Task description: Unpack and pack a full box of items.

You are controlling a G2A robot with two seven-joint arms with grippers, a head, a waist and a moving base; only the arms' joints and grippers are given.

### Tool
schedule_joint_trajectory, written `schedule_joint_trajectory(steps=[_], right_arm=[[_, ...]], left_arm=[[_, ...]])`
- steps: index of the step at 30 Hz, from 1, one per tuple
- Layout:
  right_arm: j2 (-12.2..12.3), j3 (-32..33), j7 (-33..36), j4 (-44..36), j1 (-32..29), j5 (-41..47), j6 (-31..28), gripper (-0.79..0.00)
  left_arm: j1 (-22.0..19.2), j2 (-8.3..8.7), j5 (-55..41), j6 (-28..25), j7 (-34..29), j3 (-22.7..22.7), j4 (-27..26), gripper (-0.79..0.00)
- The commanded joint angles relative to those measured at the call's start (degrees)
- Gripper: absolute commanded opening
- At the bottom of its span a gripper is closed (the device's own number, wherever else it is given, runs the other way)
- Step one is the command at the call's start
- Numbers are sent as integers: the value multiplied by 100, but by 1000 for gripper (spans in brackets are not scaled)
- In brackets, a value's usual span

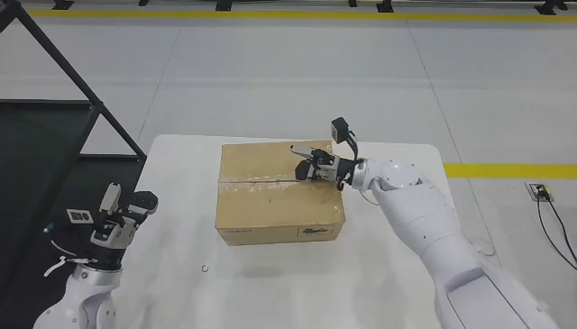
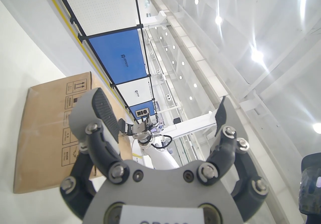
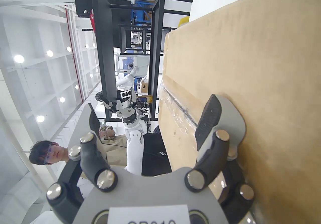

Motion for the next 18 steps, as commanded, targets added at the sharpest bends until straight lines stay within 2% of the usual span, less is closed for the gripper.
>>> schedule_joint_trajectory(steps=[1, 4, 11, 18], right_arm=[[95, 99, 142, -70, -58, 63, -33, 0], [254, 262, 318, -227, -171, 139, -57, 0], [625, 629, 233, -731, -518, 116, 1, 0], [1052, 1210, 495, -1588, -1146, 270, 99, 0]], left_arm=[[-11, 2, 24, 5, 5, 39, -2, 0], [-21, 6, 65, 11, 16, 101, -17, 0], [-22, 18, 121, 24, 27, 194, -79, 0], [-11, 35, 123, 35, 27, 214, -97, 0]])
